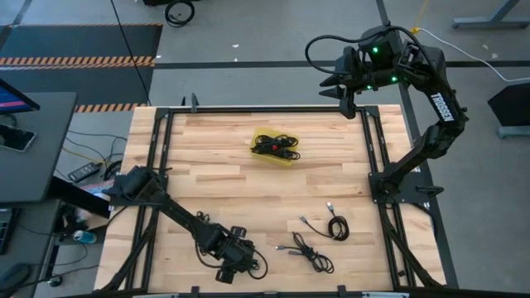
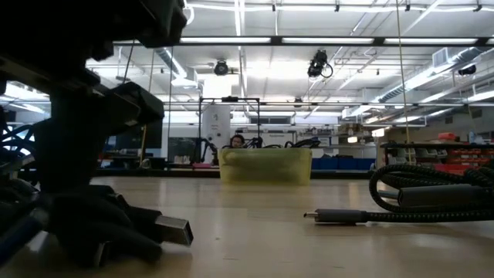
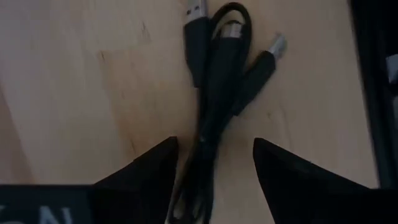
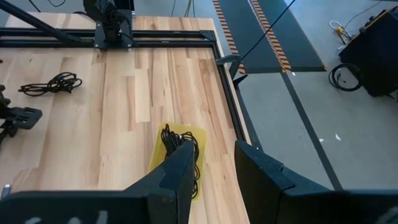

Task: Pick and place USB-C Cables
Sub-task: Put the black charger cable into the yellow bin

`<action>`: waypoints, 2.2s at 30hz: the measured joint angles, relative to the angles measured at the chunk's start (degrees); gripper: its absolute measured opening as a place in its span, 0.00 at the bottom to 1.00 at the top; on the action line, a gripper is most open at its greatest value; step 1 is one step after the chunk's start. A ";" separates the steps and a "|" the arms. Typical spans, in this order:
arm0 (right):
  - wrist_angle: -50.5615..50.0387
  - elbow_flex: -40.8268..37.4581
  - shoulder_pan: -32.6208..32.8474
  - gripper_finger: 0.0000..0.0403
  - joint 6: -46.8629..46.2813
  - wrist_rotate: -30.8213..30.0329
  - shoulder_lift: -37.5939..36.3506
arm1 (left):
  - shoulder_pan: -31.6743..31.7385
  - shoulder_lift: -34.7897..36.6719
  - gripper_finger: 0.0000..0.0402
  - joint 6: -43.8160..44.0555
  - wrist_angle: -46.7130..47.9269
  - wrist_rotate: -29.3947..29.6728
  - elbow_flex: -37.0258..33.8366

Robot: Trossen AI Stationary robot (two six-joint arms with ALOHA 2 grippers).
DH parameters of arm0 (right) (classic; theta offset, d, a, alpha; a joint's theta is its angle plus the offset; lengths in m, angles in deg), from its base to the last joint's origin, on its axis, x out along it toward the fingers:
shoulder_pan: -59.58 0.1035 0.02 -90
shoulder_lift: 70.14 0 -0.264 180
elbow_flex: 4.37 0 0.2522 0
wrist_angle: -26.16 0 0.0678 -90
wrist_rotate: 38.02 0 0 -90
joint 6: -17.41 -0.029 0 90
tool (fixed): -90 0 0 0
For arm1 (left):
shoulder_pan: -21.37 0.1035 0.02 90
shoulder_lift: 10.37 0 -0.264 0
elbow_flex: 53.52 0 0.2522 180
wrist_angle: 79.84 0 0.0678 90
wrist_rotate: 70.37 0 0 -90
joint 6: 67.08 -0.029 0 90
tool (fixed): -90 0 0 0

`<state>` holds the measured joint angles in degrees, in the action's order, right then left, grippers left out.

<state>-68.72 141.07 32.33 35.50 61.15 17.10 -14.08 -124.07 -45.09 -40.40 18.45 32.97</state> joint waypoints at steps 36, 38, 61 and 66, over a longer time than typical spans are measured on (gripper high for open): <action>0.01 0.00 0.00 0.30 0.39 -2.18 -0.02 | 36.01 15.84 0.07 -14.48 17.19 12.56 8.53; 0.08 0.00 0.00 0.30 0.45 -2.12 -0.02 | 40.02 16.31 0.07 -20.56 19.15 13.93 11.46; 3.78 0.00 0.00 0.30 -10.27 -2.03 -0.02 | 59.90 4.33 0.07 -56.59 17.00 -8.86 18.08; 4.42 0.00 0.00 0.30 -12.42 -2.02 -0.02 | 59.46 1.06 0.07 -58.97 11.81 -10.39 18.14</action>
<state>-64.30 141.07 32.33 23.08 59.13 17.08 45.38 -123.02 -104.05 -28.59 8.06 51.11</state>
